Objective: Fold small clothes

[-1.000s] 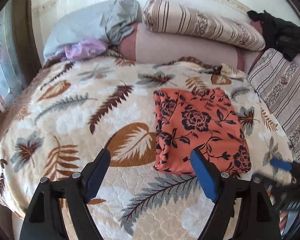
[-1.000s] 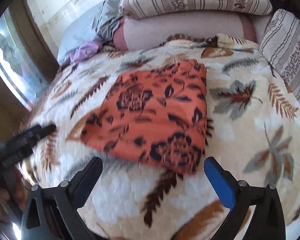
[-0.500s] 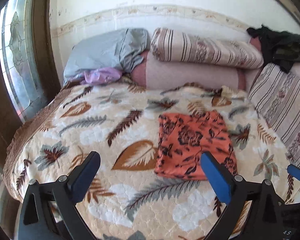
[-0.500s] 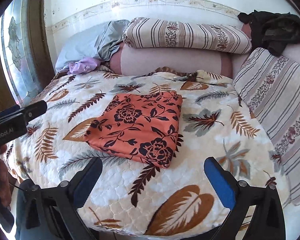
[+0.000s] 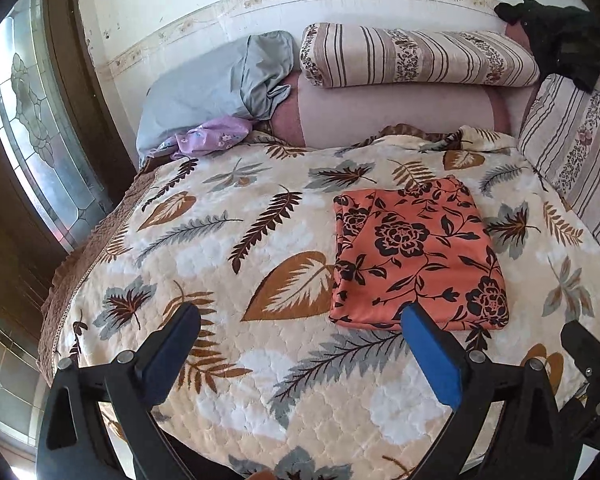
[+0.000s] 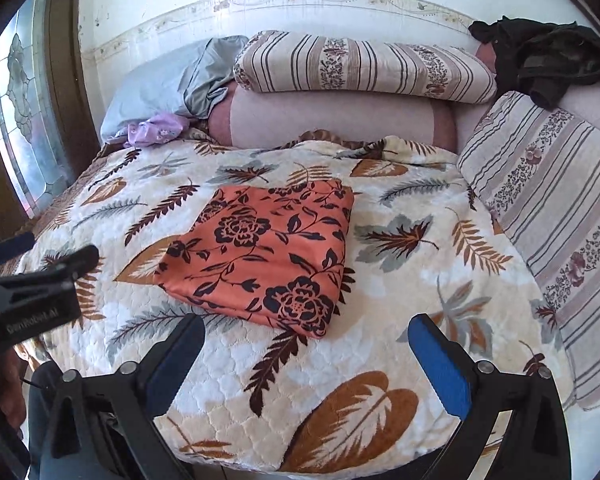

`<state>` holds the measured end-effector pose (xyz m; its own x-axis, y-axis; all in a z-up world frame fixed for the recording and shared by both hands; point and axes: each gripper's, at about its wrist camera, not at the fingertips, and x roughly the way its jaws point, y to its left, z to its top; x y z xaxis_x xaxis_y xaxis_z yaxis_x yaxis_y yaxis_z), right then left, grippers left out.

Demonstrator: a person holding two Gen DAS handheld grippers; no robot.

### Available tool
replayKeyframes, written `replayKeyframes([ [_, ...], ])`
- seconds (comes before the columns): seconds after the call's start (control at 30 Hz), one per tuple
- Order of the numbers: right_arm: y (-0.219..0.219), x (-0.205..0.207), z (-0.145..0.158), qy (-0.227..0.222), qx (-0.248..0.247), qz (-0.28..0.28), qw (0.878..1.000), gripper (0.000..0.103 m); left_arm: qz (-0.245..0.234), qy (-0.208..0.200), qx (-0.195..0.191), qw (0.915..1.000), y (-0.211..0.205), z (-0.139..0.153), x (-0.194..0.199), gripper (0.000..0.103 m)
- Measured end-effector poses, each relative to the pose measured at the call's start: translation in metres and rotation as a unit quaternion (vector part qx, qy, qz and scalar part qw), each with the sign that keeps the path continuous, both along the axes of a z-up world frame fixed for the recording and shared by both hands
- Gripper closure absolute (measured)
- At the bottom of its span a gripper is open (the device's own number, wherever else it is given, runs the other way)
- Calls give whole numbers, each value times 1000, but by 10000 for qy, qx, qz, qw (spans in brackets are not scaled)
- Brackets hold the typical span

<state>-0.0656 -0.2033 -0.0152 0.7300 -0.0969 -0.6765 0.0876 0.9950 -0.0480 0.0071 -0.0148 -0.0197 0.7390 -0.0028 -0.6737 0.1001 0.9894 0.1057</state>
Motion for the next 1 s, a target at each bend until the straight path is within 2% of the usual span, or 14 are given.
replayKeyframes([
  [0.83, 2, 40, 3, 139, -440, 211, 9987, 0, -238, 210, -130, 9994, -12, -11, 28, 3],
  [1.0, 4, 51, -1, 208, -467, 228, 9984, 0, -279, 132, -101, 9995, -16, -14, 36, 3],
])
